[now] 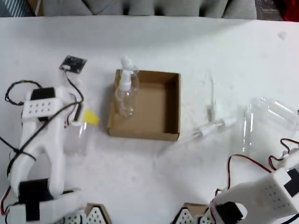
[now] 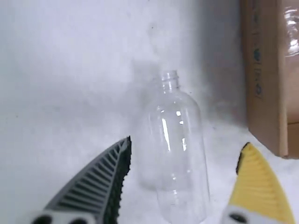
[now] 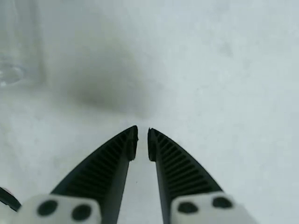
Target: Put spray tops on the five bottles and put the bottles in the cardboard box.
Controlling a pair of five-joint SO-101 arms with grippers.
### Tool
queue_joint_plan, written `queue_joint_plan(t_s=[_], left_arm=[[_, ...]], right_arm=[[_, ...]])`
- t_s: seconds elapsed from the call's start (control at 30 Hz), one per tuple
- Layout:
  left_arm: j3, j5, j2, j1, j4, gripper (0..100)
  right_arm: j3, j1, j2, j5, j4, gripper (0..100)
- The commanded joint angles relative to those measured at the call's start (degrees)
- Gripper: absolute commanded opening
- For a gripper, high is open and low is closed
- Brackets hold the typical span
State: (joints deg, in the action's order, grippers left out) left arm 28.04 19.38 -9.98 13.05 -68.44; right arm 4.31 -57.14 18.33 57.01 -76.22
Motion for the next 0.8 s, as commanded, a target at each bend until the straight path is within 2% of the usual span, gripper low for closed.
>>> queue_joint_plan(t_s=[0.0,0.43,0.7,0.77], left_arm=[[-7.2,0.7,5.8,0.8,-1.9,33],[-9.0,0.7,17.9,0.0,-1.7,32],[-9.0,0.7,26.9,-0.1,5.1,32],[-9.1,0.7,27.6,-0.2,5.6,27]], right_arm=[[-0.2,0.3,-3.3,0.2,0.0,1.5],[-0.1,0.3,-3.2,0.5,0.0,1.5],[2.5,0.8,-3.2,0.6,0.4,1.5],[2.5,0.8,-3.3,0.6,0.4,1.5]])
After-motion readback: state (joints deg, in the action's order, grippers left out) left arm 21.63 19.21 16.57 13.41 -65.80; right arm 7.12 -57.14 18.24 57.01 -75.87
